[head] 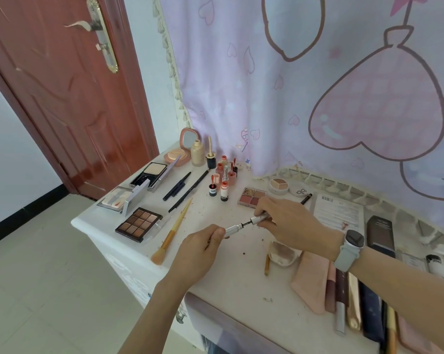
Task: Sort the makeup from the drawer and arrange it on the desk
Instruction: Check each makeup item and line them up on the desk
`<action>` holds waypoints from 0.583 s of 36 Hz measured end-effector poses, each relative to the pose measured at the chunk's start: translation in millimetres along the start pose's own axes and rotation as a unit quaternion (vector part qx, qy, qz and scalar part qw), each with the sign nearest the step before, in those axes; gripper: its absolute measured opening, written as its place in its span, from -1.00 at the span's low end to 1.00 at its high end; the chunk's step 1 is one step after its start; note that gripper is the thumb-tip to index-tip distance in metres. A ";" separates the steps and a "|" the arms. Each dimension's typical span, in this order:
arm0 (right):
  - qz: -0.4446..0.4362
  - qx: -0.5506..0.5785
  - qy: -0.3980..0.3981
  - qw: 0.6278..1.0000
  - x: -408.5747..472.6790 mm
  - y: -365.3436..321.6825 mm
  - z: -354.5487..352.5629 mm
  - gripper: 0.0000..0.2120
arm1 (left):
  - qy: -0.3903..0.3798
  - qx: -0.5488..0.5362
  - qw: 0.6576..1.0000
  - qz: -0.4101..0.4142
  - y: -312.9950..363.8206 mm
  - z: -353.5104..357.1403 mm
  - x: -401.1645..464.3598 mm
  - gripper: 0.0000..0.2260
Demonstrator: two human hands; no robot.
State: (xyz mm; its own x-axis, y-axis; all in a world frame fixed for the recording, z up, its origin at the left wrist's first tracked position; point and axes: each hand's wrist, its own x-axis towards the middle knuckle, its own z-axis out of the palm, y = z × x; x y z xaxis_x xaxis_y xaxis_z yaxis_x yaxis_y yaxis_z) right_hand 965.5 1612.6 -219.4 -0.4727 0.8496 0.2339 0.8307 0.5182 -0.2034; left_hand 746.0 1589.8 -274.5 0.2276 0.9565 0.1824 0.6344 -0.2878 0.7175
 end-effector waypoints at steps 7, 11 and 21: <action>-0.048 -0.052 0.025 0.997 2.2 10.4 -6.2 -0.87 | 0.004 -0.004 1.000 0.012 -2.6 -0.7 1.0 -0.87; -0.051 -0.081 0.055 0.994 2.8 16.8 -9.8 -0.90 | 0.004 -0.013 1.000 0.006 -0.2 1.2 0.4 -0.83; 0.157 0.196 0.133 0.959 6.7 36.5 -16.4 -0.89 | 0.057 -0.202 0.976 -0.050 6.1 -4.4 0.1 -0.91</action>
State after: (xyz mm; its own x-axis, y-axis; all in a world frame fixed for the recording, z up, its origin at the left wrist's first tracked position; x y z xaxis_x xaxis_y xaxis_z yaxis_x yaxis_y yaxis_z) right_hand 997.5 1635.6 -209.6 -0.0837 0.9416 0.3261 0.7212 0.2831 -0.6323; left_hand 746.7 1588.3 -267.1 0.0817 0.9847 0.1541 0.3003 -0.1718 0.9382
